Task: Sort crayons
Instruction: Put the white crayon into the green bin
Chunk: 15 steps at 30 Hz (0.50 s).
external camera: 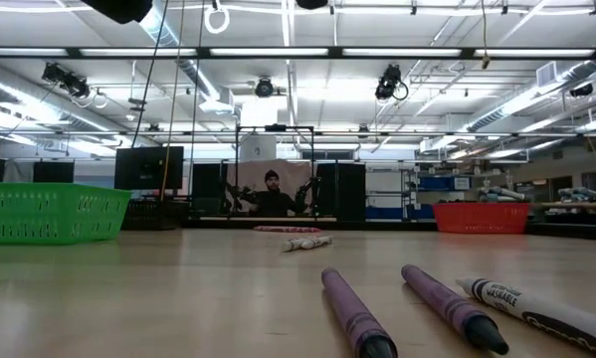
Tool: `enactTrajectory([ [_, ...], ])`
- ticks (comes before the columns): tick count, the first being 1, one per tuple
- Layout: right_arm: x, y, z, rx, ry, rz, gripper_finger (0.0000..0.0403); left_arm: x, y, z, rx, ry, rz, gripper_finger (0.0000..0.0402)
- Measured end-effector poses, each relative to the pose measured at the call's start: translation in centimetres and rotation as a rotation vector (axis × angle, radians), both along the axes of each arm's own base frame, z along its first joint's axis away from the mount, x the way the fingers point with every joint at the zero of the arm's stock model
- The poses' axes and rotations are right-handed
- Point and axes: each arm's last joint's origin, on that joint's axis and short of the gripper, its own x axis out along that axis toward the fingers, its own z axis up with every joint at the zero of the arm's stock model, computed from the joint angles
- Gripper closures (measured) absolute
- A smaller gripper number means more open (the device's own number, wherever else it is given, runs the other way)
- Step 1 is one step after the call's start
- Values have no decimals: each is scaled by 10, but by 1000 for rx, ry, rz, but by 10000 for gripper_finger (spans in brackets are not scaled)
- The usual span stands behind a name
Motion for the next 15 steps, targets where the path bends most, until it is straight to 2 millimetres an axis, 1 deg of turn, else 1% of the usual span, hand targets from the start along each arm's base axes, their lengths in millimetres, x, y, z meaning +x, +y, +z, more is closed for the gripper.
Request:
enactTrajectory([
  [4,-4,3,0,-23,9,-29,358,-1,0,2,26,-12,13,283],
  [12,-6,4,0,-27,11,-33,358,-2,0,4,30,-27,18,286],
  [15,-5,5,-1,-19,10,-20,357,-2,0,4,30,-26,18,303],
])
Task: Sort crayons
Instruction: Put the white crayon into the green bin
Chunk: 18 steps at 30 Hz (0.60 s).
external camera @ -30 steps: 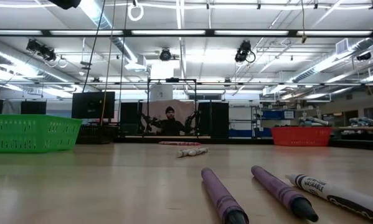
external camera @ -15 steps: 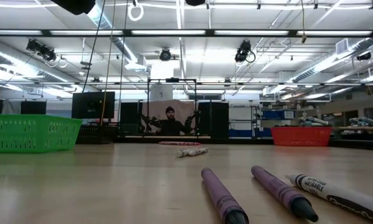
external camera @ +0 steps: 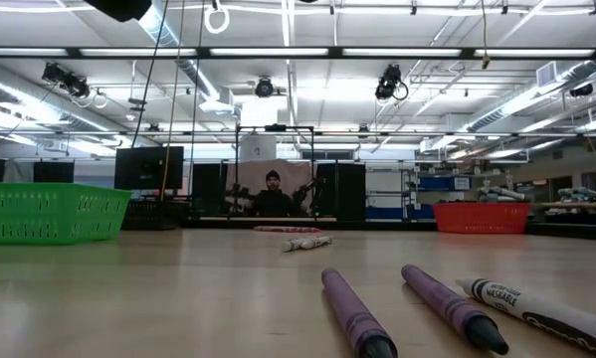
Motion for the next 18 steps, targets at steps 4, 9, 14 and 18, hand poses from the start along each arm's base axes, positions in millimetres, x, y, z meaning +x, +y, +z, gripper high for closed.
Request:
enactTrajectory([
  [4,1,0,-1,-3,5,38,357,0,0,-1,5,7,-3,360],
  [9,1,0,-1,21,0,28,349,1,-1,-2,10,21,-4,372],
  [14,-1,3,-1,-2,9,49,301,1,-1,-1,26,55,-2,372],
  [18,-14,8,9,-29,-5,60,249,-4,0,8,91,135,18,372],
])
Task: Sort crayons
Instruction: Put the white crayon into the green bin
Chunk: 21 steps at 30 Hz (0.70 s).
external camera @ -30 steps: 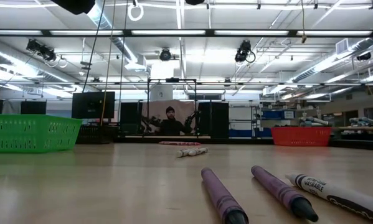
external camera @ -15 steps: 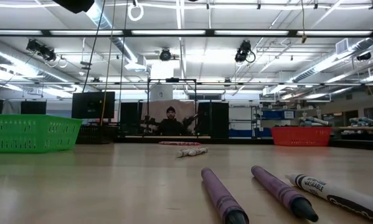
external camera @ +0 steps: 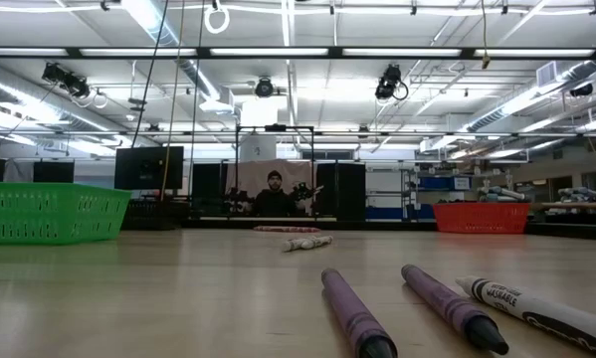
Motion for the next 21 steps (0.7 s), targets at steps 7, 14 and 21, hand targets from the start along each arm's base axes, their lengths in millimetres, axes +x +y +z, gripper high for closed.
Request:
enactTrajectory([
  [7,-42,17,20,-69,0,-5,200,-50,8,40,179,375,28,371],
  [14,-55,23,20,-147,40,-62,201,-141,30,33,146,1009,46,362],
  [21,-48,18,20,-141,38,-79,202,-195,49,1,210,1485,293,362],
])
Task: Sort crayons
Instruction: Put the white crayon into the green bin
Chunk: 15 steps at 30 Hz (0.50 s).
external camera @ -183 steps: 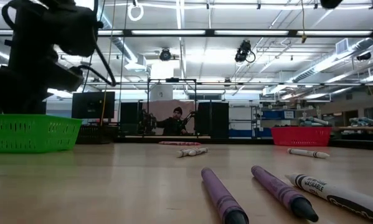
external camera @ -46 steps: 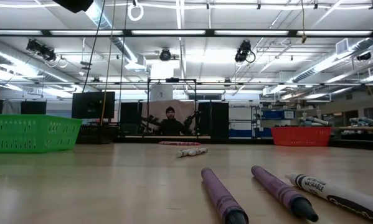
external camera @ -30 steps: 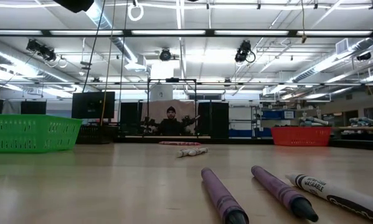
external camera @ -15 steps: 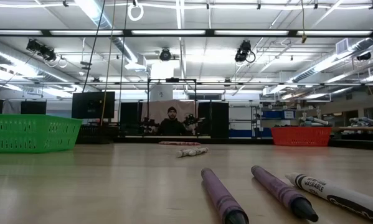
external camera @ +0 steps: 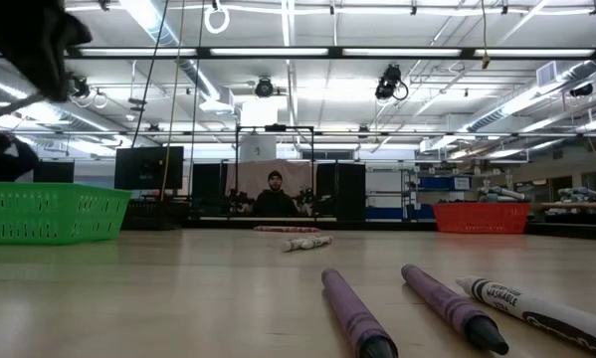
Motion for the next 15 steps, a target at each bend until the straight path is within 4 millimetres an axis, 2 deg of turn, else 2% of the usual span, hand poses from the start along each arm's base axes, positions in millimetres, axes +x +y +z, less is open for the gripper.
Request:
enactTrajectory([
  [9,2,-1,-1,23,-5,-3,203,0,23,-69,55,74,1,362],
  [12,2,-1,-2,12,1,-2,203,-1,33,-85,55,88,23,362],
  [15,2,-1,-3,9,3,-1,203,-1,40,-93,37,89,63,356],
])
